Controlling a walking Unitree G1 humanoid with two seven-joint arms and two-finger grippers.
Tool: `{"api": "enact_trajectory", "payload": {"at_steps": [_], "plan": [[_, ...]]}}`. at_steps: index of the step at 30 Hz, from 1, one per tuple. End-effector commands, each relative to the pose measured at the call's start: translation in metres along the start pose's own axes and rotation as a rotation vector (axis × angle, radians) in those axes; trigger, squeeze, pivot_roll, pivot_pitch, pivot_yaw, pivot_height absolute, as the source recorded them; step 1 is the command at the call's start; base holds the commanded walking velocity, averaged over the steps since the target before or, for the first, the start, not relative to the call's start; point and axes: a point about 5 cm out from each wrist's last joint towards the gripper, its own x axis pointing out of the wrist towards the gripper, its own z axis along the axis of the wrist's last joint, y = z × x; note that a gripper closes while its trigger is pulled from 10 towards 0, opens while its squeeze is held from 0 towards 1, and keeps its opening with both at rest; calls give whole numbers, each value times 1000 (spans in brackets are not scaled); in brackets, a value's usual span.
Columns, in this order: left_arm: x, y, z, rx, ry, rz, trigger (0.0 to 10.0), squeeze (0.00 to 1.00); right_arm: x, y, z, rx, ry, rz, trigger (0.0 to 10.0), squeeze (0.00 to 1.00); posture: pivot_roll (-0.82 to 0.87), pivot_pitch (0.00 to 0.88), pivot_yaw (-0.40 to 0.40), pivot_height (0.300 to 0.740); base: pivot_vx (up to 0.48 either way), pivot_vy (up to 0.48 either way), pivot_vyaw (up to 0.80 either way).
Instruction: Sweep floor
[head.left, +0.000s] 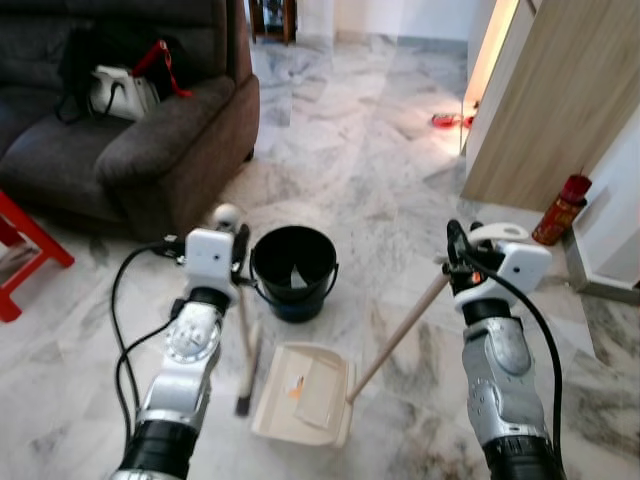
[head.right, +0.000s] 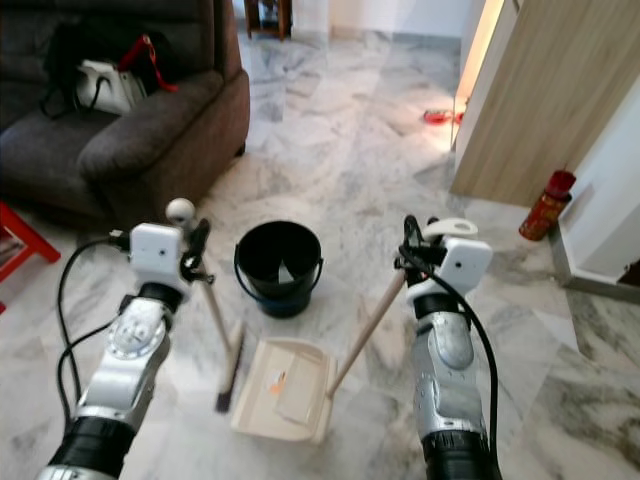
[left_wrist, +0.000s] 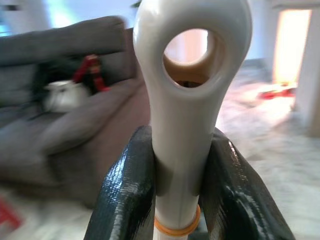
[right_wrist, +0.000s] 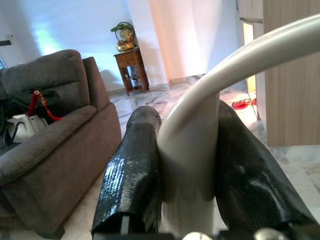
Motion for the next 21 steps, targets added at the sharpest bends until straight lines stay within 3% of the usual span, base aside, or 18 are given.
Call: {"api": "enact_trajectory", "payload": {"at_steps": [1,9,14,16,21], "plan": [[3,10,15,26,-58,54,10000,0,3,3,9,19,-48,3,10000,0,125,83,7,740,0,0,0],[2,22,15,65,-54,79,10000,0,9,-1,29,47,-145,-60,10000,0,129,82,10,740,0,0,0],[1,23,12,71,-43,83,10000,0,15,2,49,78,-223,-63,10000,0,130,80,10,740,0,0,0],[0,21,13,71,-43,78,10000,0,19,3,67,109,-297,-76,10000,0,130,78,11,740,0,0,0],[1,21,13,70,-42,71,10000,0,22,4,83,127,-344,-84,10000,0,129,77,12,740,0,0,0]]}}
